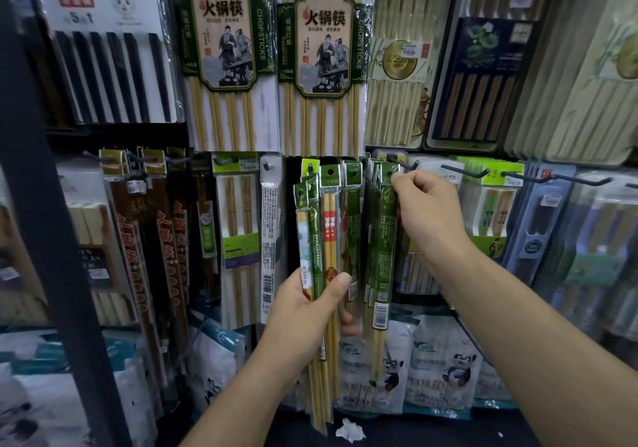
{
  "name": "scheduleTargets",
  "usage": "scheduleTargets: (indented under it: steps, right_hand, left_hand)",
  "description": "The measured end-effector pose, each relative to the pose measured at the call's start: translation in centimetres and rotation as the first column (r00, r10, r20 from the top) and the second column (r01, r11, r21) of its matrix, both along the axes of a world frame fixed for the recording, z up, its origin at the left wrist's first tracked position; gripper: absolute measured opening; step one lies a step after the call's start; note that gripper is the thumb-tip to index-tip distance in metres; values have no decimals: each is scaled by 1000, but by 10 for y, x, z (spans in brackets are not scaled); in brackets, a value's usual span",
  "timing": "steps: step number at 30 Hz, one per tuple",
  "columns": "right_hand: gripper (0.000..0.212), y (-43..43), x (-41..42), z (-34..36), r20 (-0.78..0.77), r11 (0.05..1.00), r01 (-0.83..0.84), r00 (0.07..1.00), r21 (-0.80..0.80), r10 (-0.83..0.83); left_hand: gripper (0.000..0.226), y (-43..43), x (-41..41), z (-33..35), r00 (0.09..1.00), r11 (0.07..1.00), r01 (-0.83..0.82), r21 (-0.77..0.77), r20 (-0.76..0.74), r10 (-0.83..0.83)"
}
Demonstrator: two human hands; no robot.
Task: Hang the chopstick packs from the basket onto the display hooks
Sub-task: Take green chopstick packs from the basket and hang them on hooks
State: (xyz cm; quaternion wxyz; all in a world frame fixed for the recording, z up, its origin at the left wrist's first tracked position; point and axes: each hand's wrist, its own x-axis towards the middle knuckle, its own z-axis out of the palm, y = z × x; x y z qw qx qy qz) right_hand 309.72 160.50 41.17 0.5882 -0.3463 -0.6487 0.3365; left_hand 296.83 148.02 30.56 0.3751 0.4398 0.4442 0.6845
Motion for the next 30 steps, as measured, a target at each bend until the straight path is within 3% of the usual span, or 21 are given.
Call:
scheduleTargets:
  steps: [9,14,21,26,30]
  right_hand:
    - [42,4,2,-11,108,993,102,988,62,-109]
    - [34,-3,6,-17,63,982,172,982,77,-177]
    - [23,-38,-6,-16,25,985,-143,990,96,141]
    - [19,-43,-9,-14,4,978,-204,979,42,204]
    - [26,-37,-6,-7,-89,980,-198,977,-8,196]
  left_hand:
    - [19,-3,-1,3,998,1000,-22,-5,-55,22]
    - [11,-4,0,4,998,1000,-19,-10,-52,18]
    - [16,-4,3,3,998,1000,13,-11,-67,-13]
    - [15,-4,4,1,997,999,40,3,-62,-40]
    - [33,-3,5,1,999,1000,-7,6,-36,7]
